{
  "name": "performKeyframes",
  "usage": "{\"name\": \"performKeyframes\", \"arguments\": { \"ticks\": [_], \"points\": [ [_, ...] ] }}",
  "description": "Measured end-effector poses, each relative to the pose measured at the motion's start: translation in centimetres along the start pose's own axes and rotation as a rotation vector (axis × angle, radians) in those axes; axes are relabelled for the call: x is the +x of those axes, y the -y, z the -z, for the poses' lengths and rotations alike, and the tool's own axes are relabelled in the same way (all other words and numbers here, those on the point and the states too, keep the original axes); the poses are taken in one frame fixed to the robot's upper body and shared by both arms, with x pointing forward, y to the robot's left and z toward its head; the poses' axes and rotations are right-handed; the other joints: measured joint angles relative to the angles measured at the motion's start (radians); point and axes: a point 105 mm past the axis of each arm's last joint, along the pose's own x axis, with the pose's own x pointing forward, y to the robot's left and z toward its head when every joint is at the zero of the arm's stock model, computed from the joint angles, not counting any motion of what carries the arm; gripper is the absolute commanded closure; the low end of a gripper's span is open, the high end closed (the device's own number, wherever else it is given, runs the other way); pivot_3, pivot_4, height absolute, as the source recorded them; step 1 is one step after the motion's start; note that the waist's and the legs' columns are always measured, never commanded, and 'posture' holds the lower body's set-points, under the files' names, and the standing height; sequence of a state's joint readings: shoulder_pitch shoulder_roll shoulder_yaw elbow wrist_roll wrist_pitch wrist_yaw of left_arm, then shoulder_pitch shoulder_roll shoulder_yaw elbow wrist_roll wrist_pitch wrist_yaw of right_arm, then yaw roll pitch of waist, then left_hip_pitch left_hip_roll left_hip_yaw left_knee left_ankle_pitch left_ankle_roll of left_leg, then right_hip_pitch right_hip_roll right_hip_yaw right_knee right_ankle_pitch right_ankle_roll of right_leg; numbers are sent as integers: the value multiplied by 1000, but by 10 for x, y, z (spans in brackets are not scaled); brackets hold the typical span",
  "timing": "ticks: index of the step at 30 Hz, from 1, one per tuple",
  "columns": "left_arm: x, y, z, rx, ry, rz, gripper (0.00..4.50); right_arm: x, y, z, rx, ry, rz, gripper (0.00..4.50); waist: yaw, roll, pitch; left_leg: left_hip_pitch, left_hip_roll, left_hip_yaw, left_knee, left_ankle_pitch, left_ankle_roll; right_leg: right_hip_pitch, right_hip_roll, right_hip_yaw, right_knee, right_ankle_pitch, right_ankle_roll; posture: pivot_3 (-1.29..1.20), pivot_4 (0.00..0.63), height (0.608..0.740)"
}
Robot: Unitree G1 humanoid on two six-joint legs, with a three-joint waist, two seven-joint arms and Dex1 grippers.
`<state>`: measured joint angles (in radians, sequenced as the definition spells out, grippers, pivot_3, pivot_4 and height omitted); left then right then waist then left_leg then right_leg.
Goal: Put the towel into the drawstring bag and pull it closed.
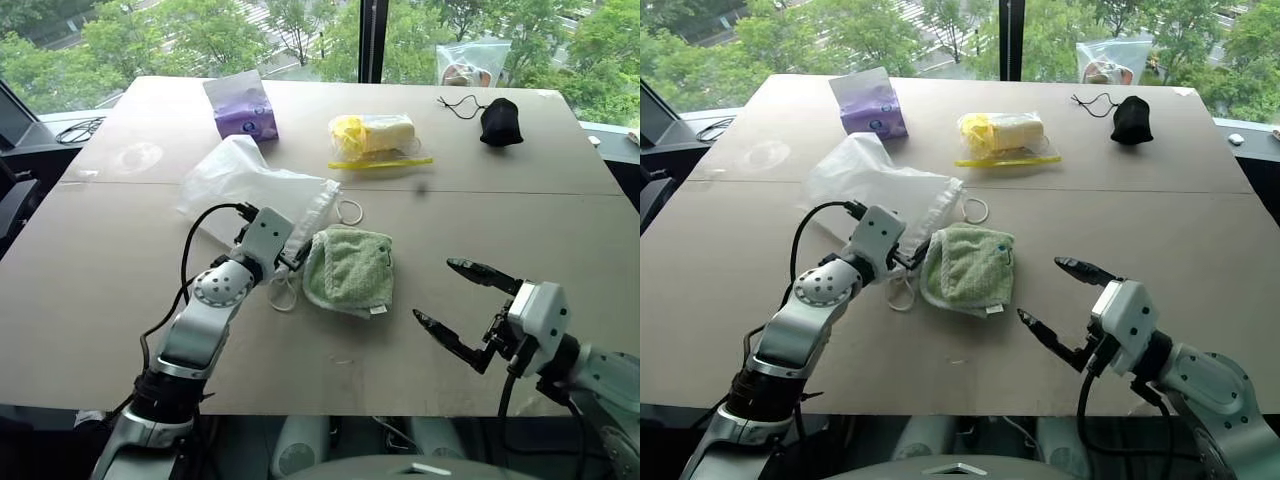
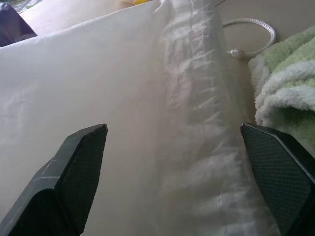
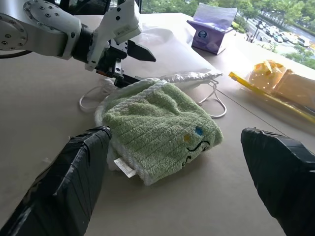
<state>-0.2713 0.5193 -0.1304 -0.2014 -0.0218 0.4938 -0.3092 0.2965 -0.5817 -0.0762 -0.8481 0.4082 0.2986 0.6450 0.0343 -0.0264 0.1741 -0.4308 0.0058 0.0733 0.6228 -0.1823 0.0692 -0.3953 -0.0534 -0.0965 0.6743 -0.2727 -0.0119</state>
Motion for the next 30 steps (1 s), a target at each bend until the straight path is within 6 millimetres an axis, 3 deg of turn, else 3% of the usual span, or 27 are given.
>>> {"name": "performKeyframes", "arguments": {
  "ticks": [7,11,17,21,23,25,30],
  "points": [
    [4,2,1,71,-4,-37,32,2,1,-3,1,14,-6,0,3,0,0,0,0,0,2,-1,1,0,0,0,1,0,-1,0,150,740],
    [4,-1,0,109,7,-73,1611,5,3,-9,4,36,-16,0,3,0,0,0,0,0,2,-1,1,0,0,0,2,1,-1,0,150,740],
    [5,-5,5,142,4,-89,4449,13,11,-13,7,23,-3,0,3,0,0,0,0,0,3,-1,1,0,0,0,3,1,-2,0,150,740],
    [5,-15,12,88,-11,-103,4449,22,19,-10,-4,-42,38,0,3,0,0,0,0,0,3,0,0,0,0,0,3,1,-3,0,150,740],
    [6,-16,6,-42,20,-84,4449,27,15,-11,41,-37,-12,0,4,0,0,-1,0,-1,5,0,1,0,0,-1,3,2,-3,0,150,740],
    [4,-16,-4,-295,61,-3,4449,33,19,-8,96,-42,-28,0,2,0,0,-2,0,-1,8,1,1,1,0,-1,4,2,-3,0,150,740],
    [-14,-40,-19,-540,102,95,4449,37,28,5,153,-76,-13,0,-4,0,0,-2,0,-1,9,1,2,1,0,-1,4,1,-2,0,150,740]
  ]
}}
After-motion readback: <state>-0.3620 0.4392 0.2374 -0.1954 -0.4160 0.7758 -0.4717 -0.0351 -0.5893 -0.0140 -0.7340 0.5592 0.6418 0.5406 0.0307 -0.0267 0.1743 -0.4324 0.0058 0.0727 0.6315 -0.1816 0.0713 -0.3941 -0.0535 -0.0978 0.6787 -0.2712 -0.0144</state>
